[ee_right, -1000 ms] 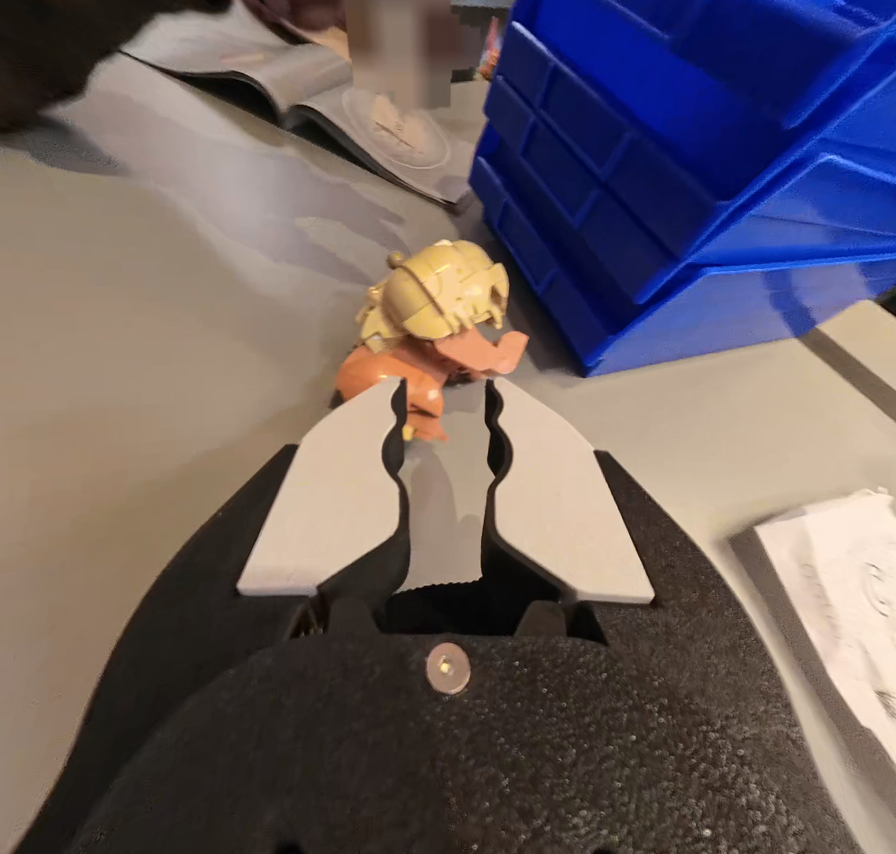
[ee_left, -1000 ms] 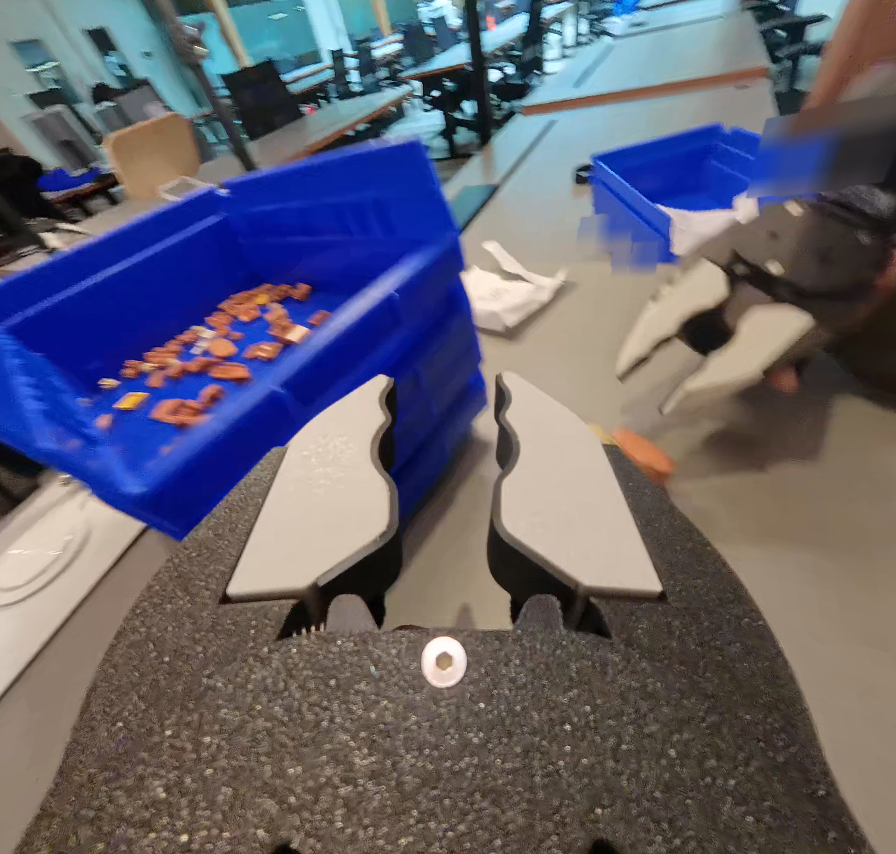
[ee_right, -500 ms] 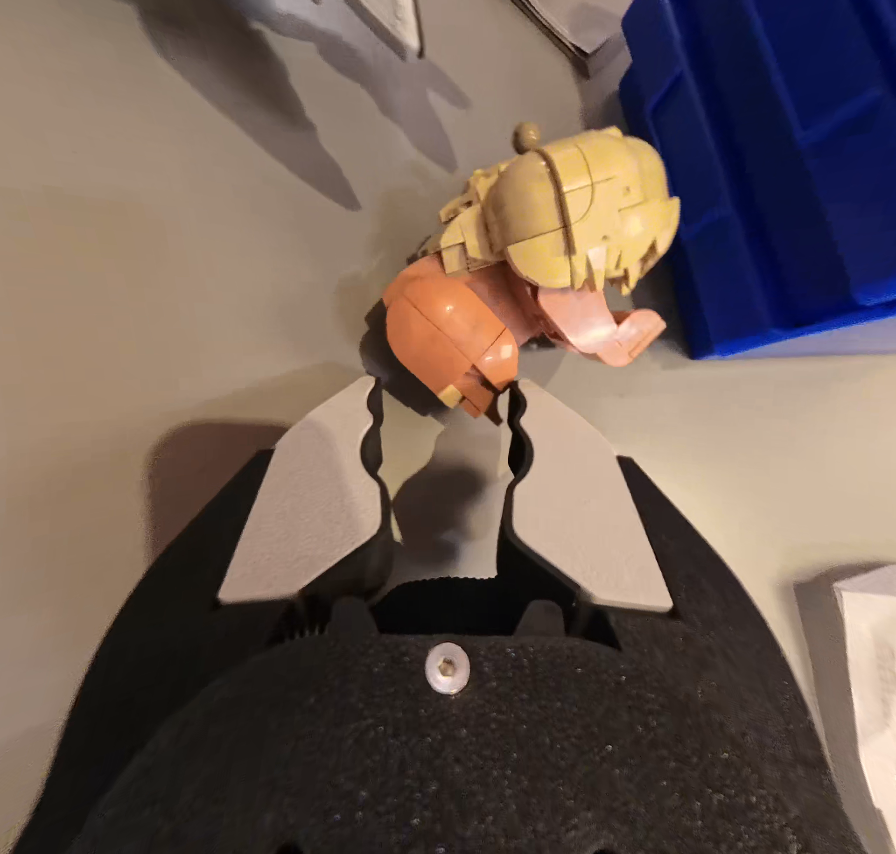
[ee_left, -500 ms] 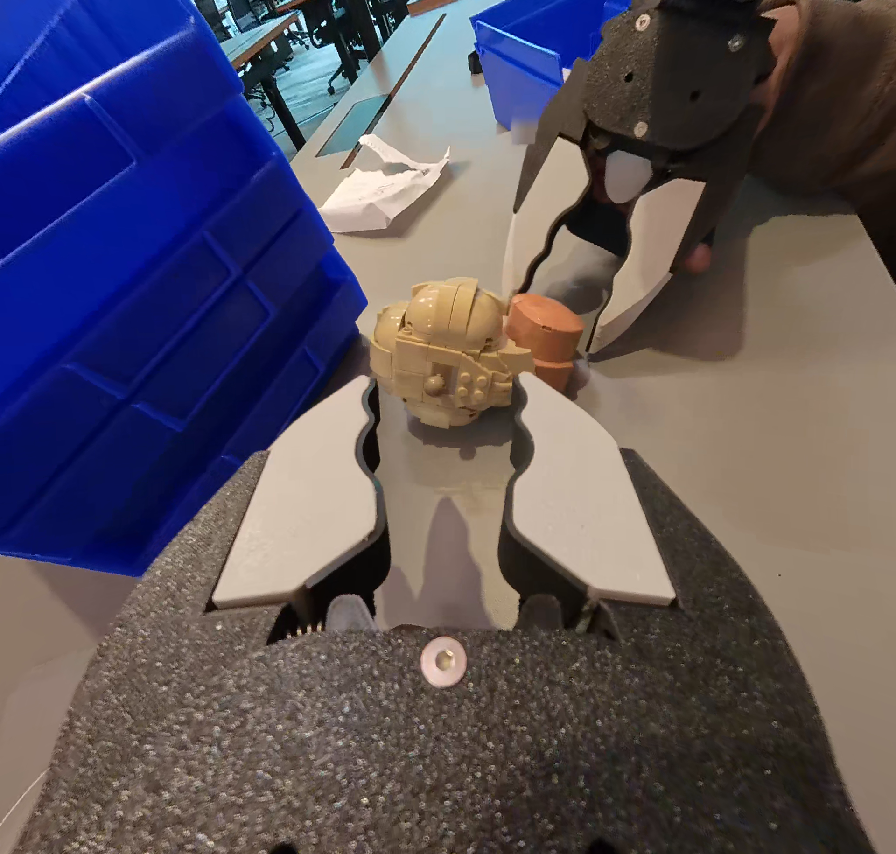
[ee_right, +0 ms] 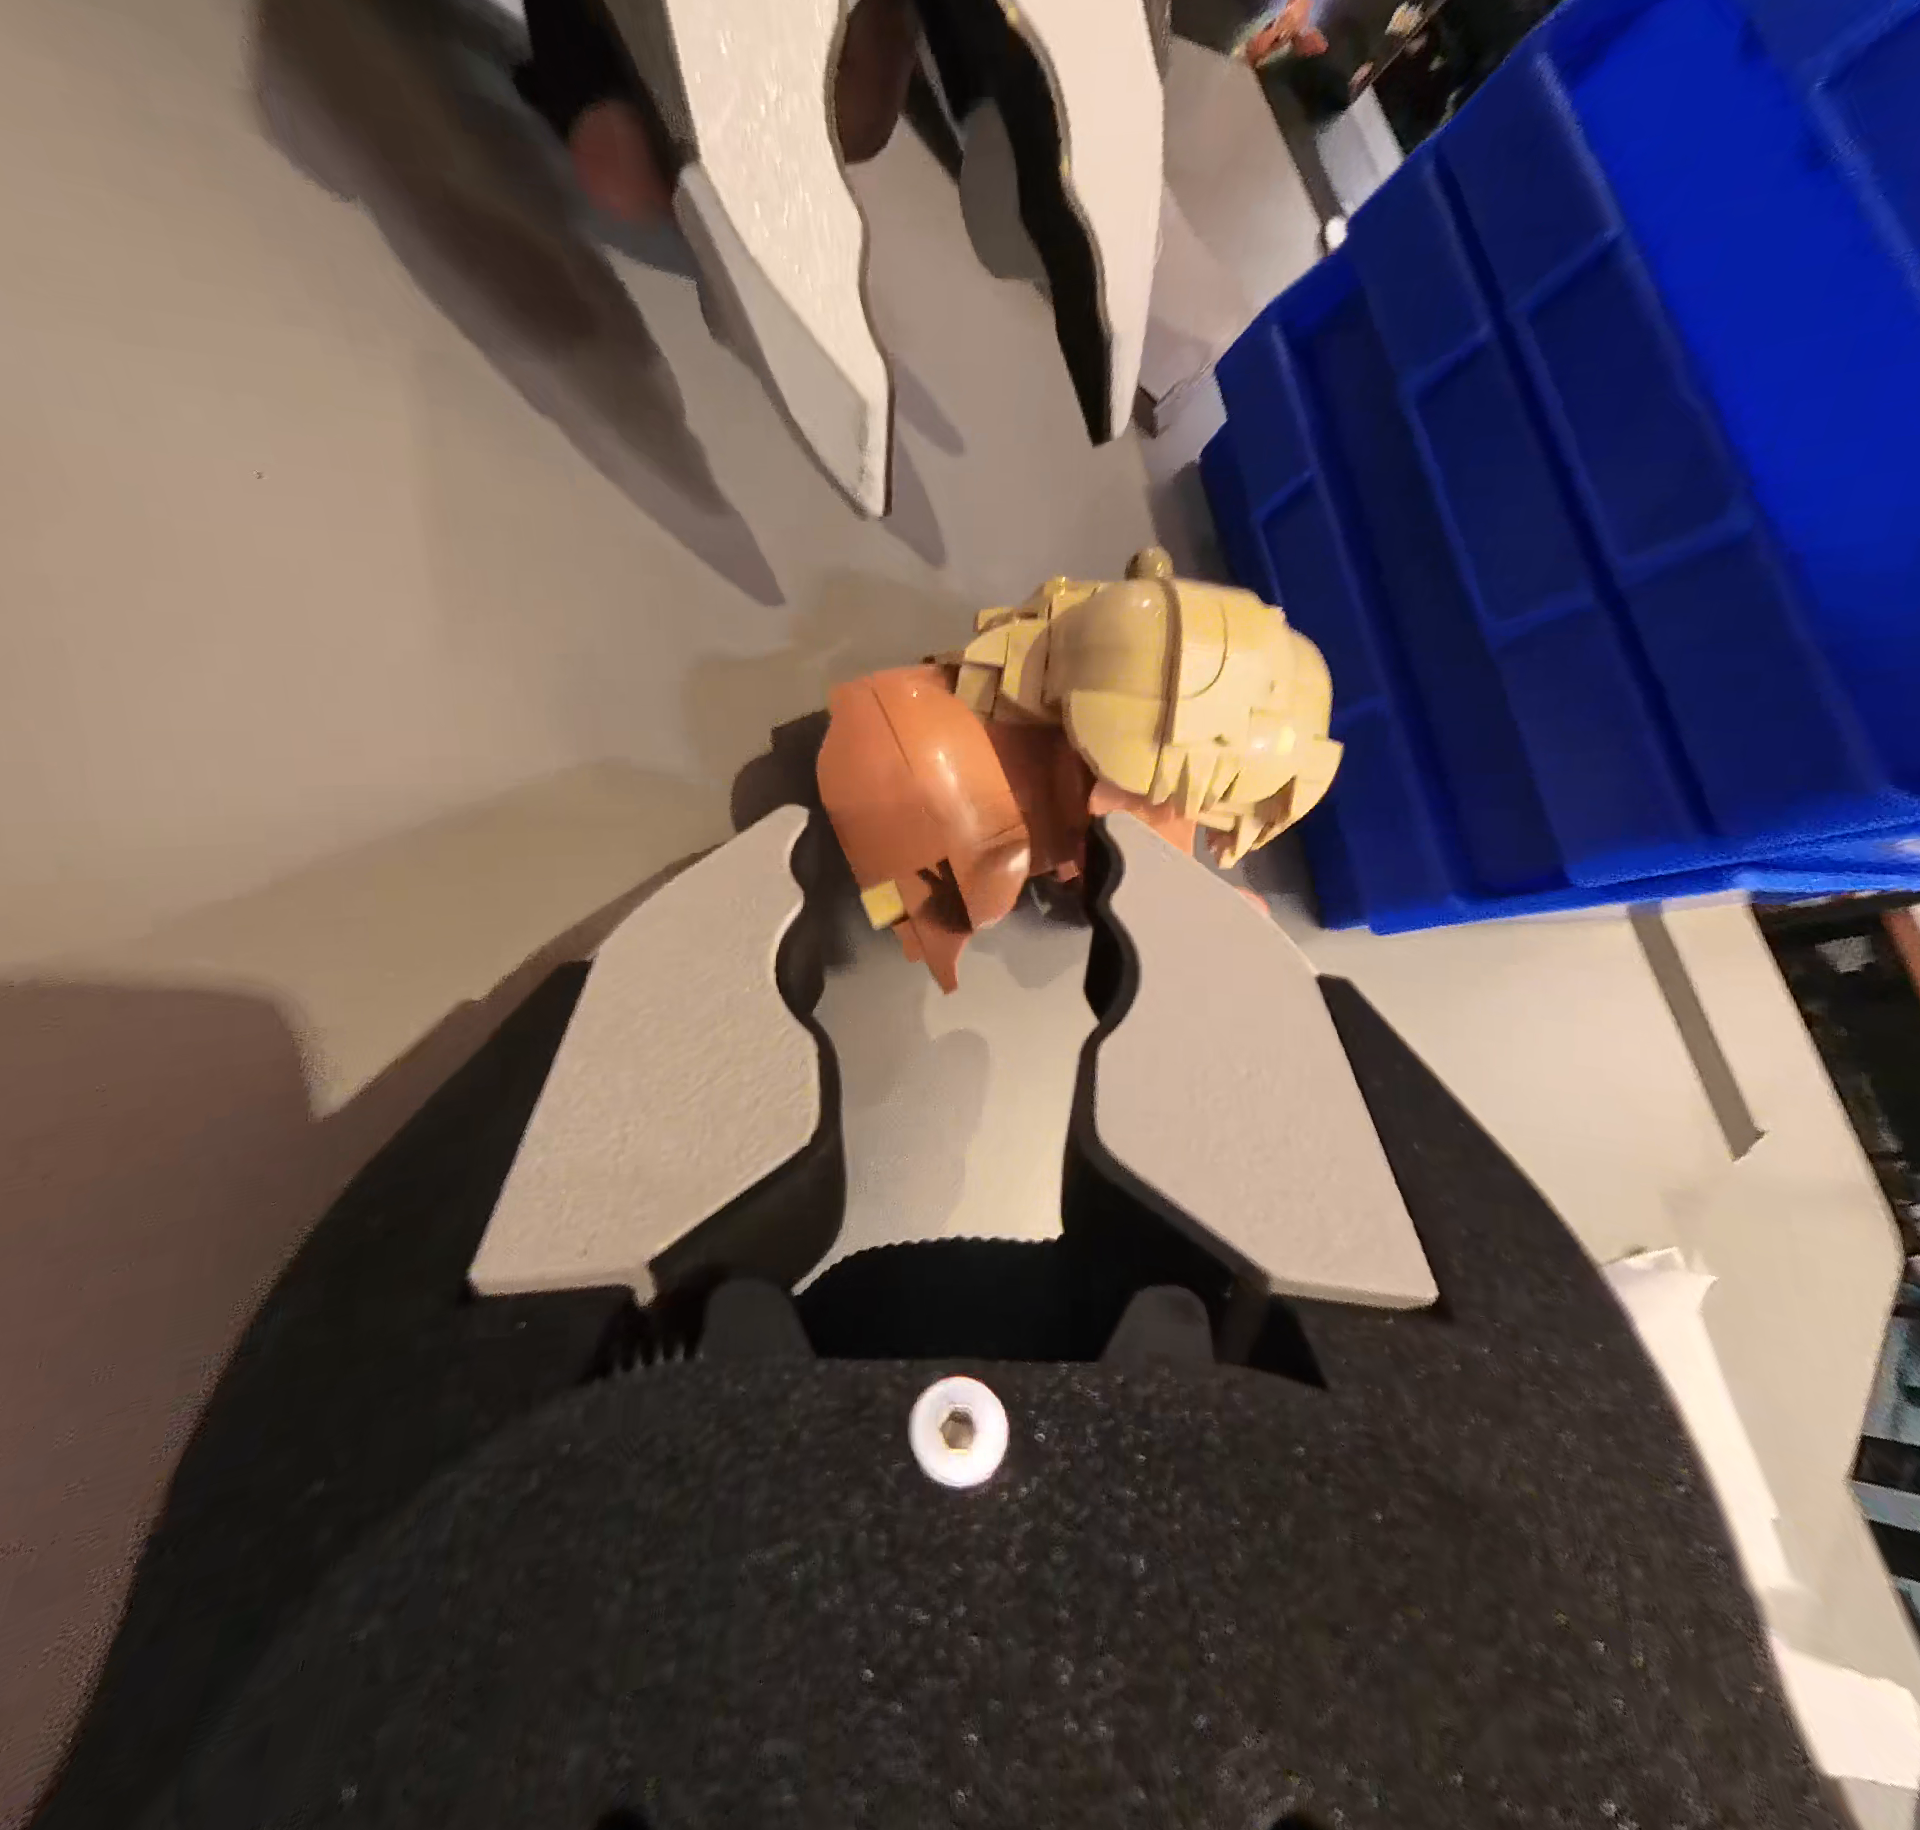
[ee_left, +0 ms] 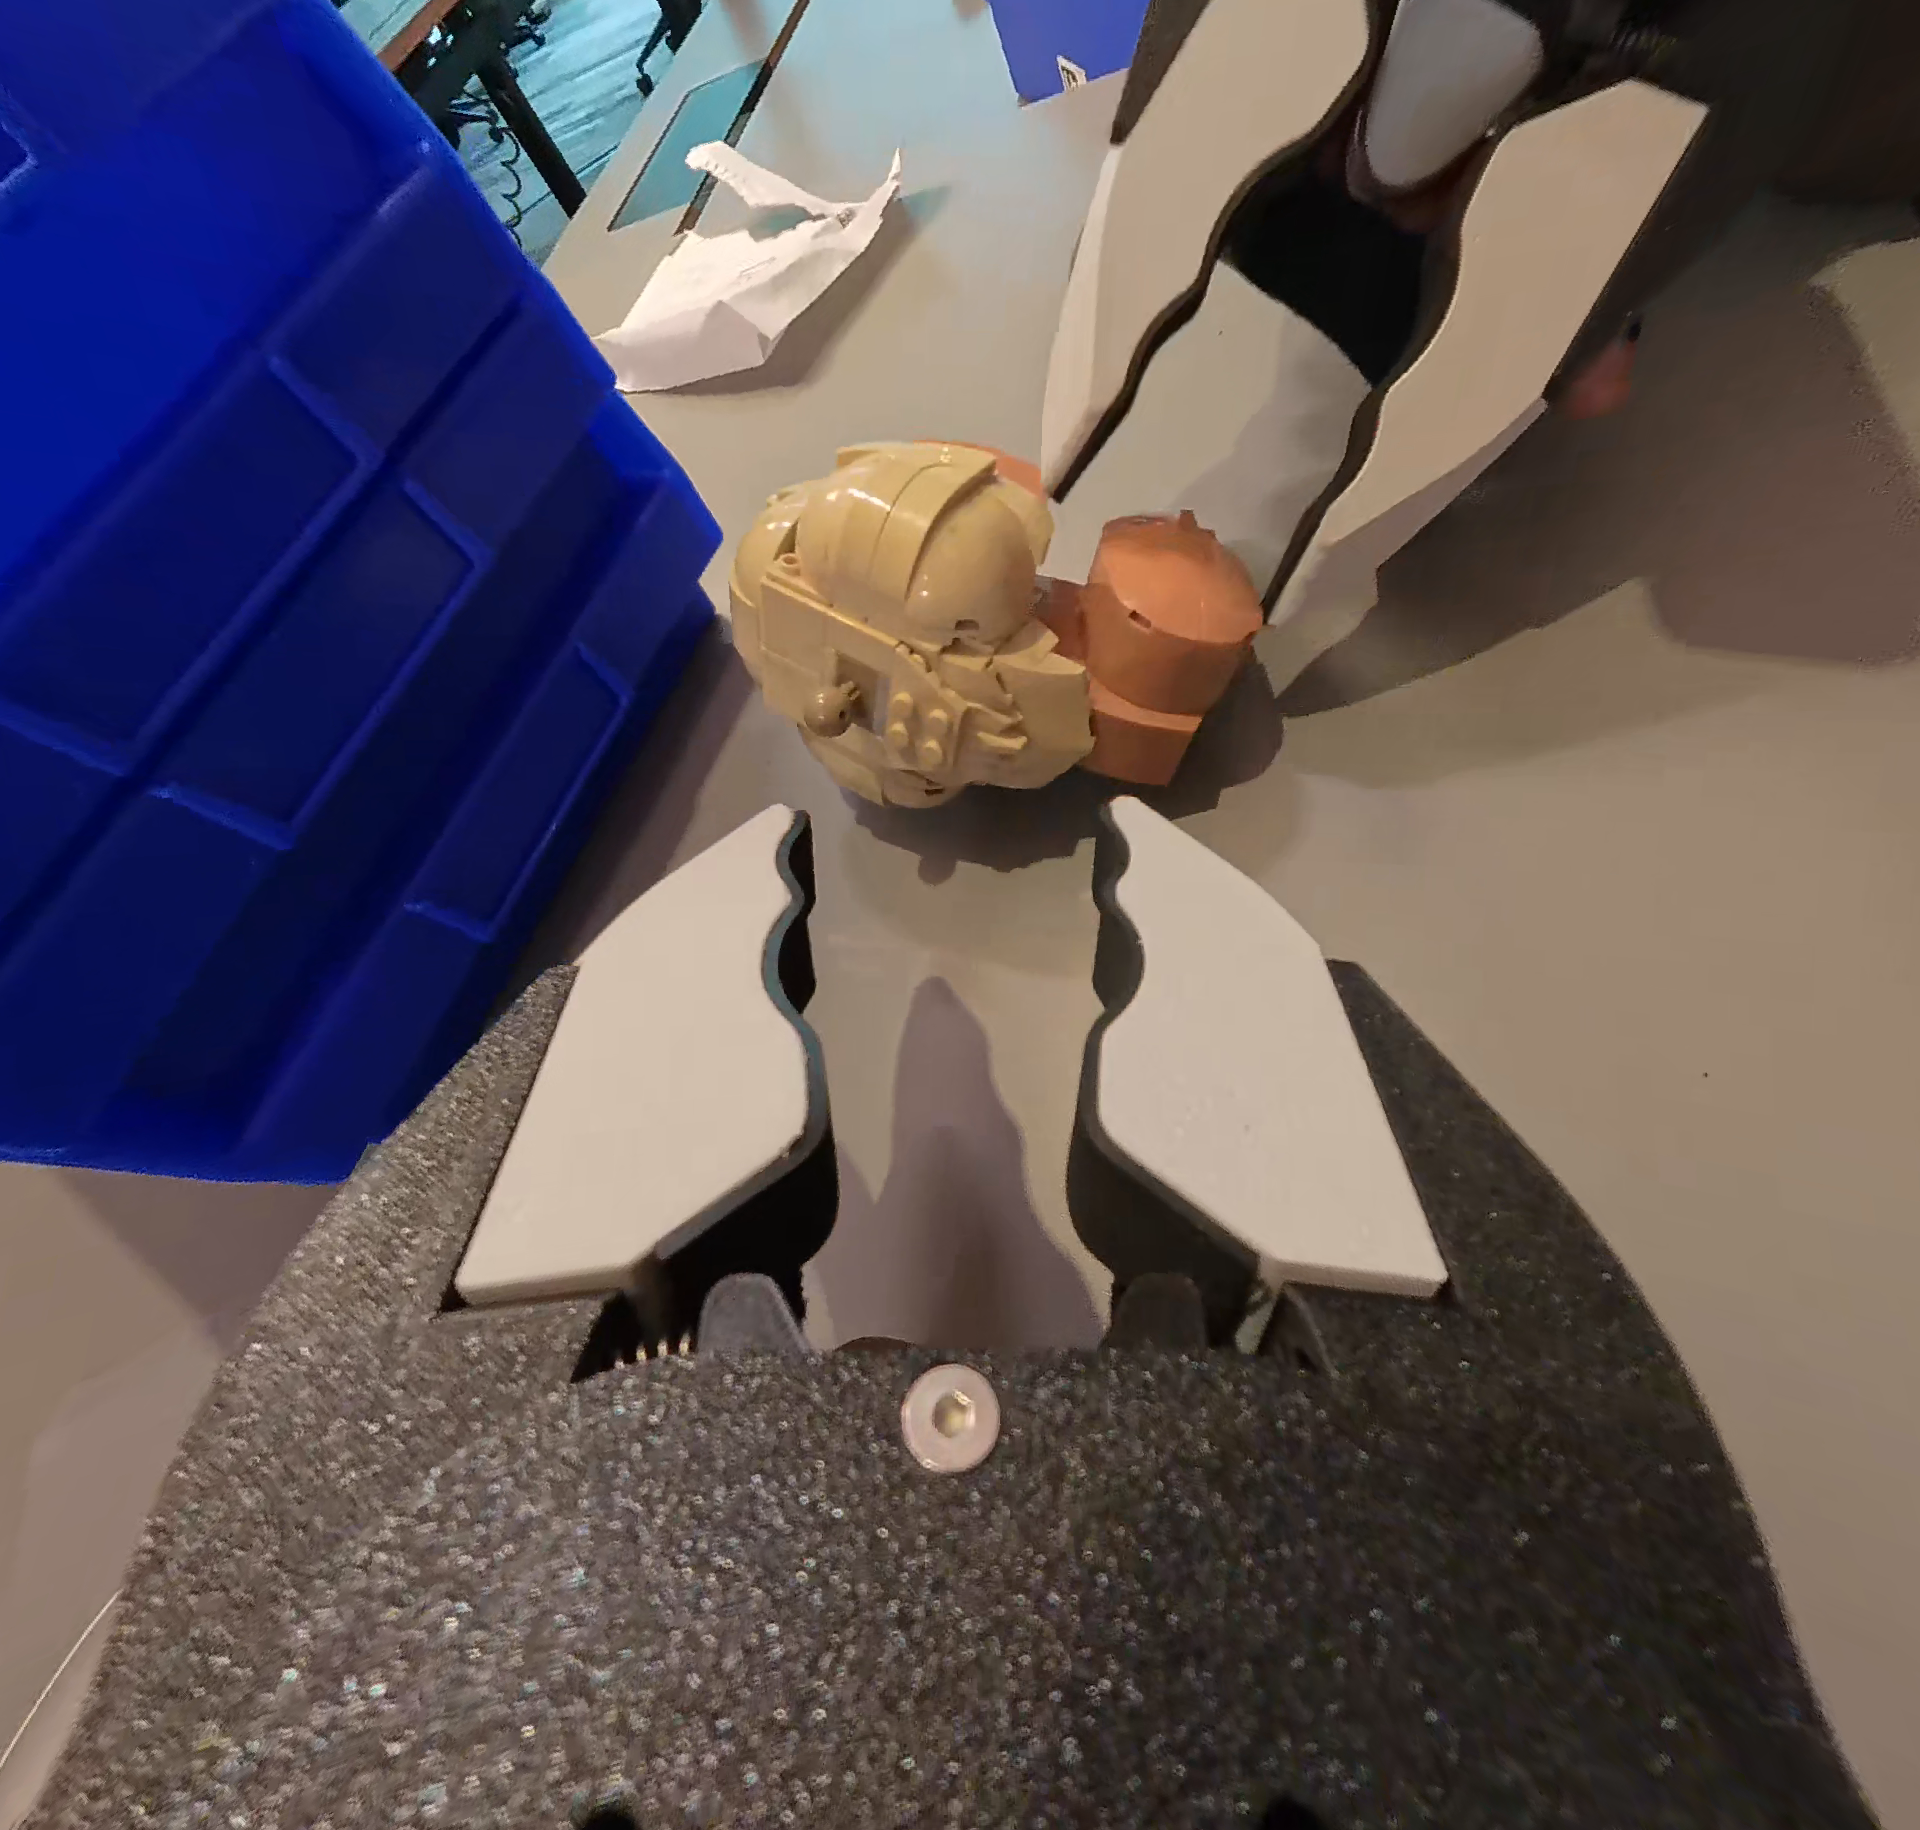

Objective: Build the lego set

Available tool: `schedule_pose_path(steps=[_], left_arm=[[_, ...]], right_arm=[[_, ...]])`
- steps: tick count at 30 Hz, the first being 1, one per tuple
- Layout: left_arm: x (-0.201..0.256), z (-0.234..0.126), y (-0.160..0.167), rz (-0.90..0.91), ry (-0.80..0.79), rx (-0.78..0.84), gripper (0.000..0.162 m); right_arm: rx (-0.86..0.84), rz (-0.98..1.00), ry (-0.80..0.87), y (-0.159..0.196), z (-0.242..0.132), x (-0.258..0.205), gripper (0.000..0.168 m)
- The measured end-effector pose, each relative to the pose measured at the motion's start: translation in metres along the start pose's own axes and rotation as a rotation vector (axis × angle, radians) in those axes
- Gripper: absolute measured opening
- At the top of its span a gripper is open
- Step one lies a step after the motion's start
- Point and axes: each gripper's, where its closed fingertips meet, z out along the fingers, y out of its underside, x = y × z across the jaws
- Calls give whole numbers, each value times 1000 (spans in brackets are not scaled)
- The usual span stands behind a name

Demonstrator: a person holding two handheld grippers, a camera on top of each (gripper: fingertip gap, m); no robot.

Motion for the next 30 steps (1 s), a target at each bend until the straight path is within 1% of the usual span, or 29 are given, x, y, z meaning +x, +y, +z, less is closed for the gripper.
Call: schedule_pose_path(steps=[4,9,13,15,17,22,26,30], left_arm=[[2,1,1,9,5,-9,52],[4,3,5,7,18,-27,52],[7,4,6,15,32,-30,52],[8,4,5,25,34,-30,52],[9,3,4,46,33,-20,51],[13,3,-7,134,-13,35,47],[9,8,-12,243,-143,31,47],[3,14,-17,275,-274,31,48]], right_arm=[[-20,-82,-9,-7,3,-5,43],[-167,-199,-47,4,15,-8,43],[-209,-202,-84,4,18,-6,39],[-197,-170,-101,2,19,-5,37],[-143,-85,-101,-3,20,-3,36],[9,267,-64,-14,16,13,35],[102,540,3,-17,12,27,36],[159,706,52,-20,9,37,35]])
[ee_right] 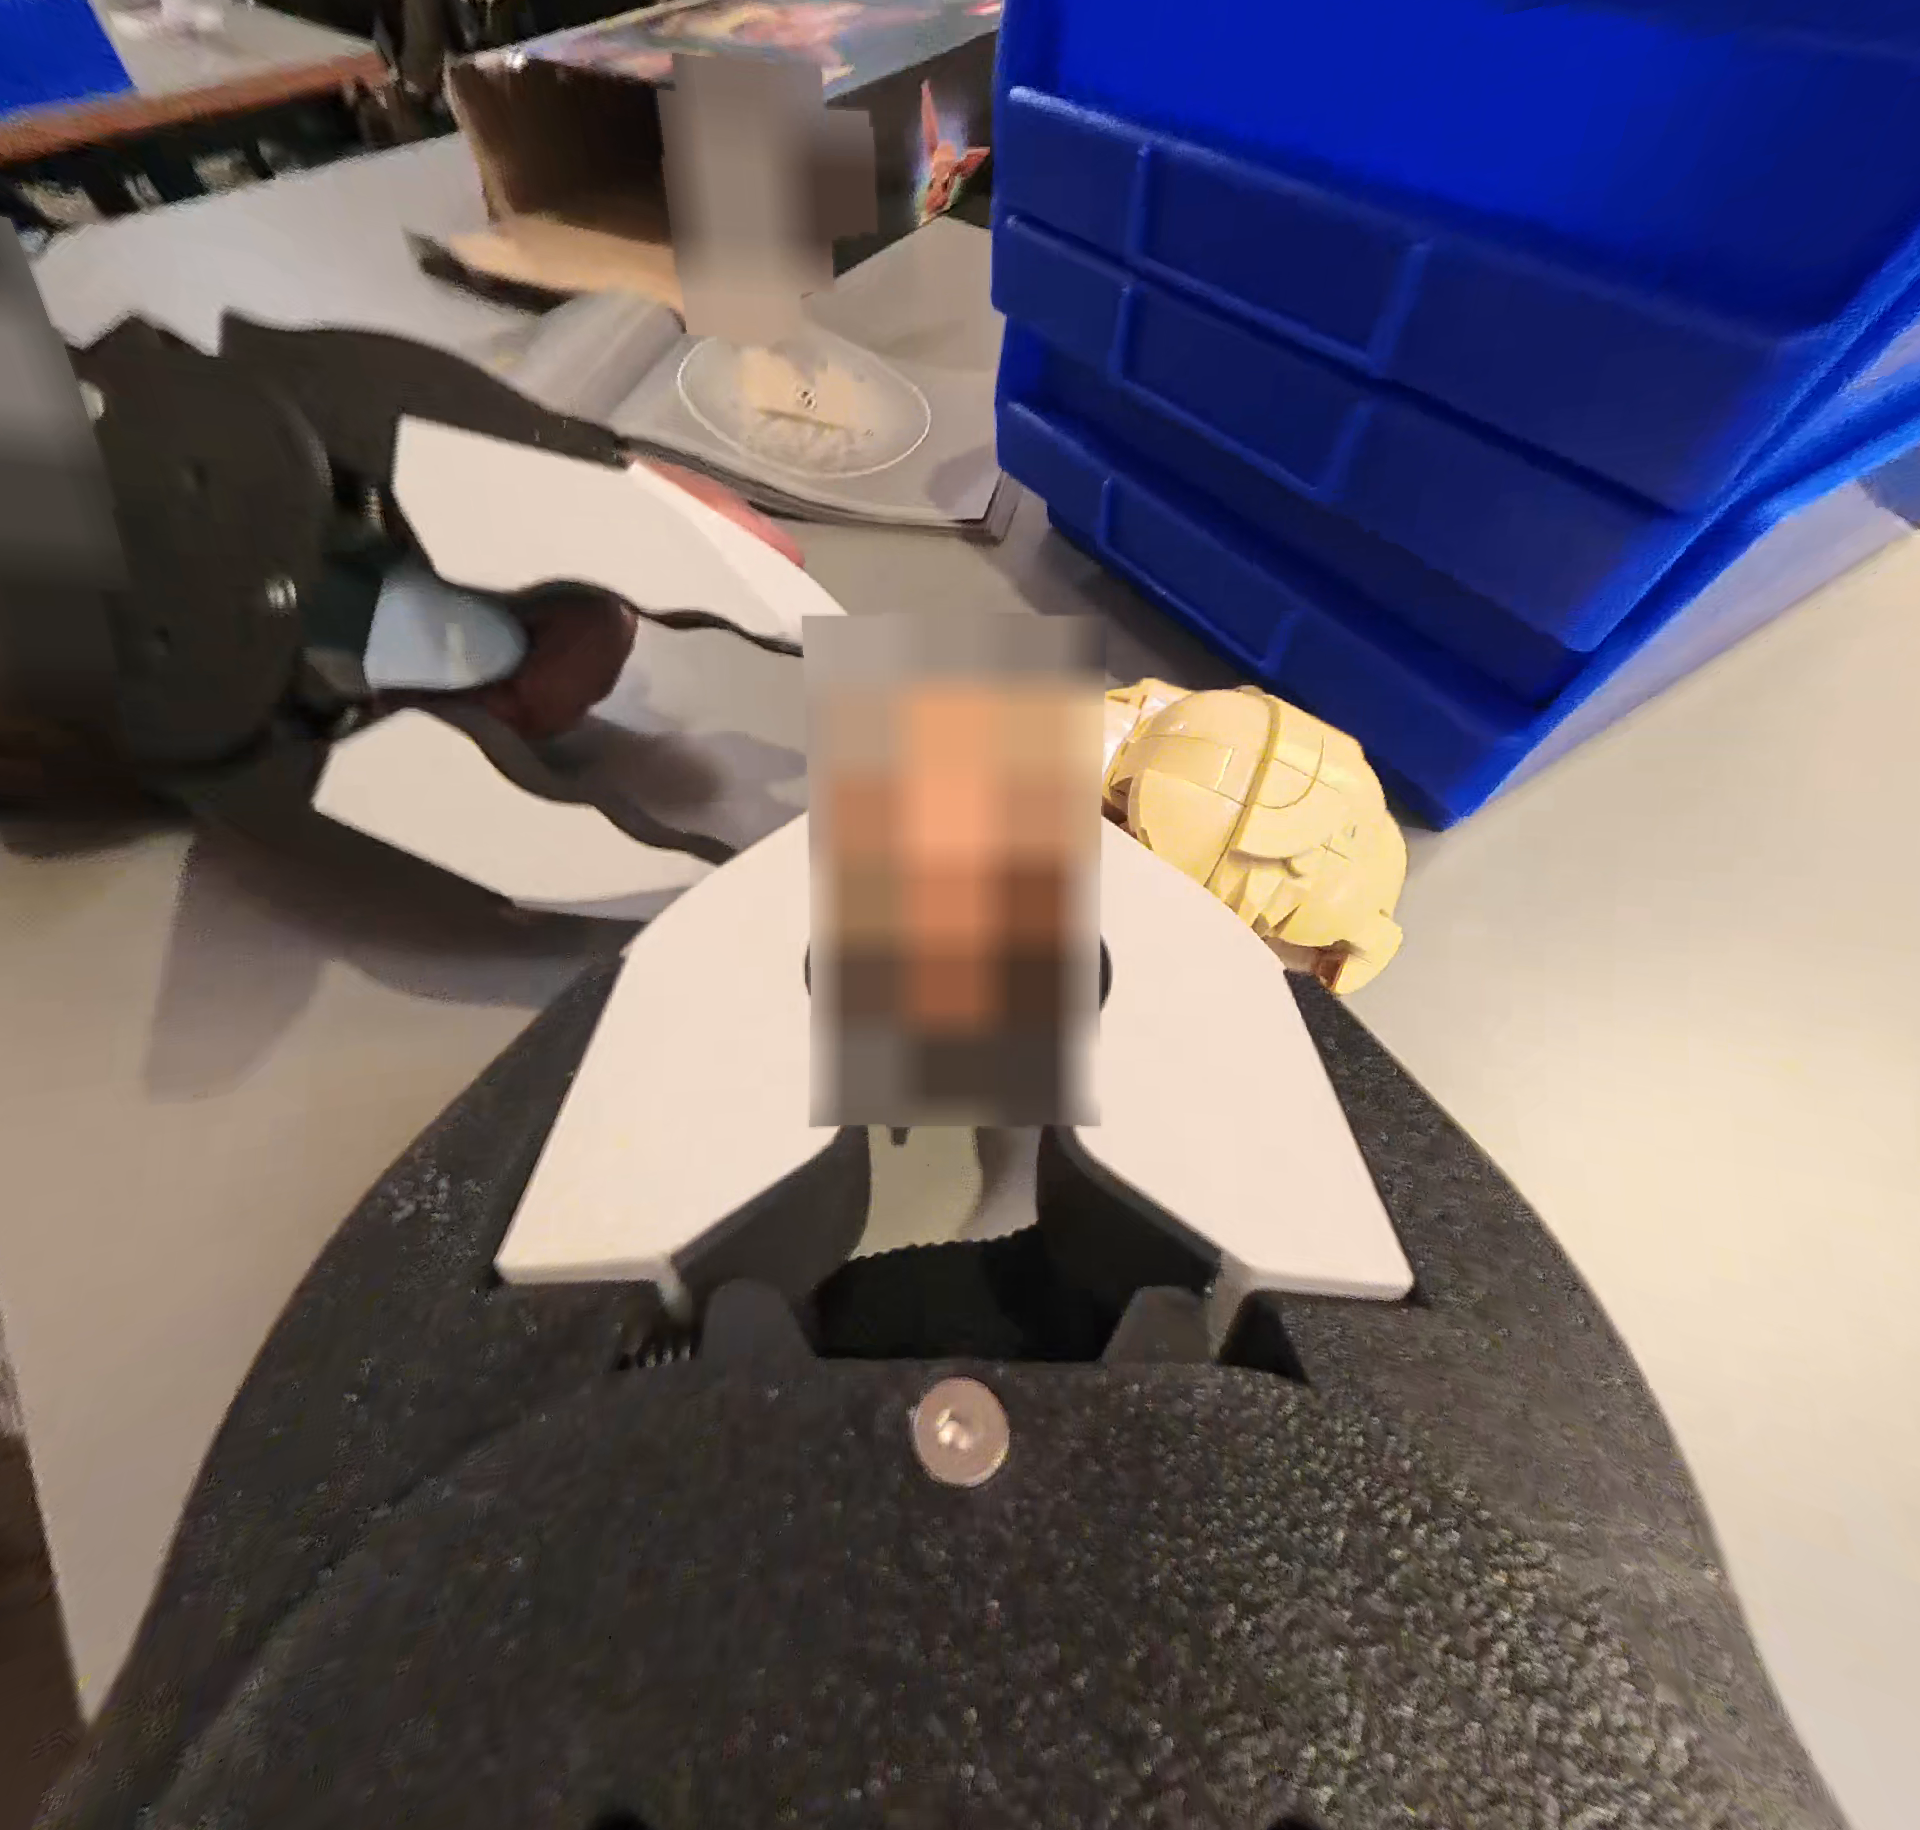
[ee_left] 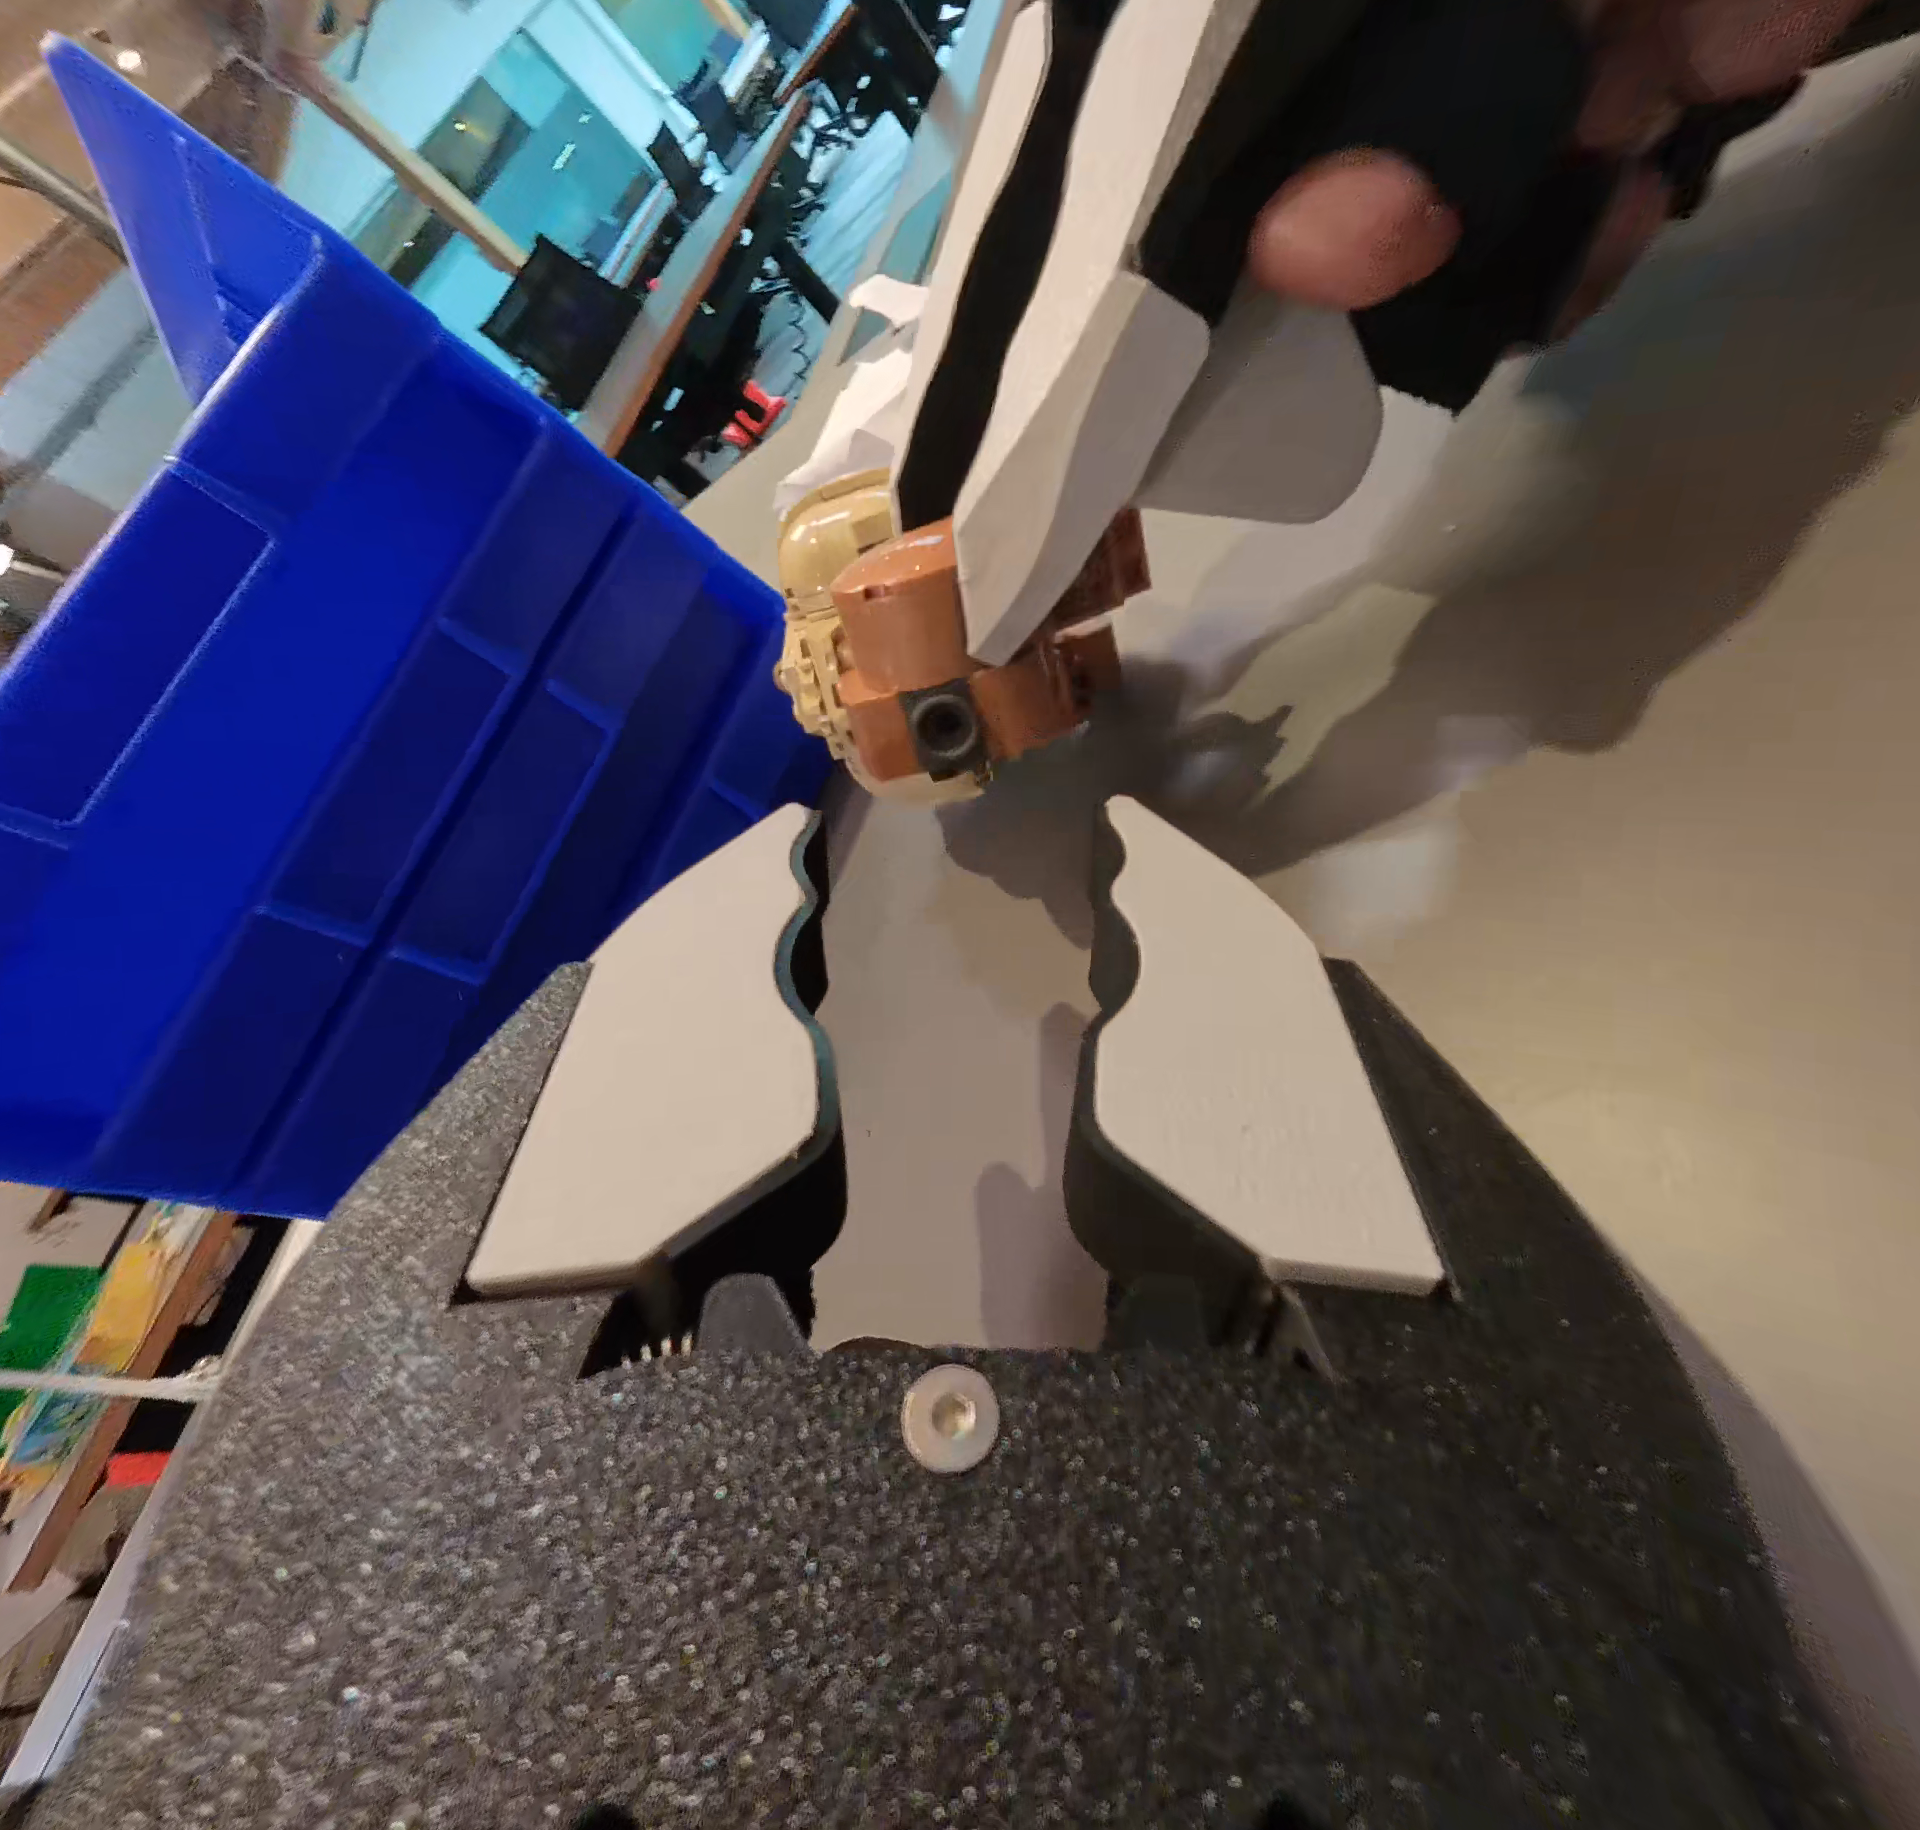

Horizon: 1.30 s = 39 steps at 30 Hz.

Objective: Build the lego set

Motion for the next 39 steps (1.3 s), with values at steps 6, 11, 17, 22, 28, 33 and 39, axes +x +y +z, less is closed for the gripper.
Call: schedule_pose_path(steps=[6,11,17,22,28,33,39], left_arm=[[-8,8,-8,2,-118,1,52],[-8,15,-3,4,-126,-23,53],[-8,12,-4,166,-159,-45,53],[-6,12,-8,357,-194,-37,54],[-3,13,-12,433,-197,-48,54],[-5,12,-9,364,-185,-89,53],[-9,10,-6,269,-177,-126,53]], right_arm=[[39,75,2,-6,5,-8,35],[51,103,-64,-9,9,-26,35],[17,63,-95,-5,7,-31,35],[-20,21,-158,3,0,-32,35],[-28,-19,-211,8,-5,-32,35],[6,-200,-92,5,-5,-30,35],[25,-609,164,3,-14,-31,36]])
